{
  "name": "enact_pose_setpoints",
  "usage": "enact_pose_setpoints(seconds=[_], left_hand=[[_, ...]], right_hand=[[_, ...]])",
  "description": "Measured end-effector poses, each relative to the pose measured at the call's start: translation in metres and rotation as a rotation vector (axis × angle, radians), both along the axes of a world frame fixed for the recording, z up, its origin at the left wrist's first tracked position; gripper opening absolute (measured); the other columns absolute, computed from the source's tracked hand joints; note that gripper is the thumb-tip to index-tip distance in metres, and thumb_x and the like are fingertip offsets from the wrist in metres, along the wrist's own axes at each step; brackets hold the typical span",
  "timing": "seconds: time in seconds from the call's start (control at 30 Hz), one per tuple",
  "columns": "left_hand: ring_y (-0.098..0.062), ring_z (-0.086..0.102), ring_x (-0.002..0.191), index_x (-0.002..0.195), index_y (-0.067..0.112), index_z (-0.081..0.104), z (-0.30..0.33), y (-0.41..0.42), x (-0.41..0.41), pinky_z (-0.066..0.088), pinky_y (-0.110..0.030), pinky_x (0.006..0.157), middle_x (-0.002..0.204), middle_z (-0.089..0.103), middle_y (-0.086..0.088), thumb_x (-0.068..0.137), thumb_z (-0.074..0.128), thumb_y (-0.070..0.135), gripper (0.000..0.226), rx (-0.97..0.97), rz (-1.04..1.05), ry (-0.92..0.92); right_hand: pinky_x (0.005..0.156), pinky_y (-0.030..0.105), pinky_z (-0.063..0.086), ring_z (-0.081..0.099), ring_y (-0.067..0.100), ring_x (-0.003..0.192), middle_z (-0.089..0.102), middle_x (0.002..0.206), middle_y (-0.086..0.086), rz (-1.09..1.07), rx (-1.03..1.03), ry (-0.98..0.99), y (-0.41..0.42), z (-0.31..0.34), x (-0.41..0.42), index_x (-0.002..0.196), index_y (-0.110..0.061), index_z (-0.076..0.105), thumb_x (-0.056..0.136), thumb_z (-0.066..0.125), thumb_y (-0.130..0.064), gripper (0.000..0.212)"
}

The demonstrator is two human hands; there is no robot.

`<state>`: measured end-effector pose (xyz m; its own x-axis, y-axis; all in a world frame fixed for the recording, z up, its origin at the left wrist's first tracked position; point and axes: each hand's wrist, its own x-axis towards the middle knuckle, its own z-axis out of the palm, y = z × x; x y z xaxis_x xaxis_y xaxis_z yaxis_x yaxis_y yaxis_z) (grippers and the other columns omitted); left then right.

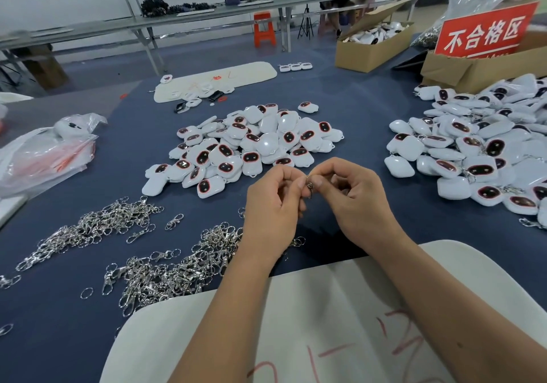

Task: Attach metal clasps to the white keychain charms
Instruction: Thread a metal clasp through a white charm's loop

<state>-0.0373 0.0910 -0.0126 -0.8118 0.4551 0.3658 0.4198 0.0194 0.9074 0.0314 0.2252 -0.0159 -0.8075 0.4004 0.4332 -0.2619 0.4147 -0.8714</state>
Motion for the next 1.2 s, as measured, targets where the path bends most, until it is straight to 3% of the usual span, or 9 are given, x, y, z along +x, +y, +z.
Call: enact_pose_setpoints(seconds=[0.1,0.23,0.43,0.67,0.83,0.97,1.03,1.13,1.2], left_hand=[[-0.01,0.056,0.057,0.088,0.012,0.065,-0.001,0.002,0.001,0.051,-0.026,0.056,0.072,0.065,0.007,0.102,0.056,0.007,0.016,0.005,0.014,0.054],[-0.005,0.057,0.056,0.088,0.015,0.064,-0.002,0.004,0.003,0.05,-0.023,0.057,0.072,0.065,0.011,0.101,0.055,0.008,0.018,-0.025,0.055,0.117],[-0.006,0.061,0.061,0.088,0.015,0.062,-0.001,0.001,0.001,0.05,-0.02,0.062,0.073,0.065,0.012,0.1,0.055,0.007,0.016,-0.088,0.072,0.175],[-0.008,0.059,0.061,0.087,0.013,0.059,0.0,0.001,0.002,0.049,-0.022,0.061,0.071,0.064,0.006,0.102,0.051,0.007,0.018,-0.128,0.093,0.187],[-0.007,0.059,0.06,0.086,0.014,0.058,0.002,0.002,0.004,0.045,-0.015,0.059,0.067,0.063,0.007,0.102,0.05,0.007,0.019,-0.129,0.104,0.185],[-0.005,0.059,0.06,0.086,0.009,0.057,0.001,0.0,0.002,0.05,-0.015,0.058,0.072,0.064,0.004,0.103,0.047,0.004,0.02,-0.09,0.082,0.152],[-0.006,0.059,0.061,0.086,0.011,0.056,-0.001,-0.002,0.001,0.051,-0.017,0.058,0.074,0.064,0.003,0.103,0.046,0.004,0.02,-0.107,0.075,0.15],[-0.005,0.058,0.062,0.086,0.014,0.054,-0.004,-0.002,0.0,0.052,-0.019,0.061,0.075,0.063,0.005,0.103,0.044,0.004,0.022,-0.173,0.04,0.15],[-0.007,0.06,0.065,0.086,0.016,0.054,-0.005,-0.002,0.0,0.053,-0.021,0.063,0.077,0.064,0.005,0.102,0.043,0.005,0.023,-0.232,0.019,0.168]], right_hand=[[0.059,0.019,0.036,0.041,0.022,0.062,0.064,0.07,-0.013,-0.019,0.012,0.023,-0.001,0.0,0.002,0.083,-0.017,0.071,0.098,0.067,-0.005,0.02],[0.058,0.015,0.034,0.038,0.008,0.059,0.066,0.07,-0.015,-0.004,0.017,0.036,-0.001,0.001,0.002,0.084,-0.017,0.072,0.098,0.067,-0.004,0.02],[0.057,0.019,0.034,0.036,0.009,0.059,0.059,0.064,-0.014,0.003,0.05,-0.011,0.001,-0.001,0.001,0.082,-0.02,0.071,0.098,0.068,-0.006,0.021],[0.058,0.022,0.037,0.04,0.009,0.059,0.066,0.071,-0.011,-0.017,0.113,-0.007,-0.001,-0.001,0.0,0.082,-0.023,0.072,0.097,0.069,-0.007,0.021],[0.054,0.02,0.043,0.055,0.01,0.051,0.069,0.07,-0.006,-0.085,0.115,0.013,-0.007,-0.001,-0.001,0.088,-0.019,0.06,0.104,0.061,-0.016,0.016],[0.054,0.027,0.043,0.057,0.015,0.049,0.062,0.062,0.001,-0.233,-0.119,-0.042,-0.001,-0.001,-0.004,0.085,-0.026,0.047,0.106,0.047,-0.041,0.026],[0.061,0.035,0.046,0.063,0.018,0.061,0.064,0.069,0.002,-0.235,-0.288,-0.06,0.005,-0.001,-0.005,0.086,-0.027,0.049,0.1,0.043,-0.044,0.023],[0.07,0.044,0.052,0.069,0.022,0.082,0.067,0.09,-0.001,-0.176,-0.389,-0.096,0.009,-0.003,-0.006,0.098,-0.032,0.052,0.089,0.058,-0.033,0.011],[0.068,0.029,0.051,0.065,0.011,0.078,0.069,0.098,-0.007,-0.188,-0.334,-0.134,0.011,-0.006,-0.006,0.104,-0.032,0.053,0.086,0.074,-0.022,0.029]])
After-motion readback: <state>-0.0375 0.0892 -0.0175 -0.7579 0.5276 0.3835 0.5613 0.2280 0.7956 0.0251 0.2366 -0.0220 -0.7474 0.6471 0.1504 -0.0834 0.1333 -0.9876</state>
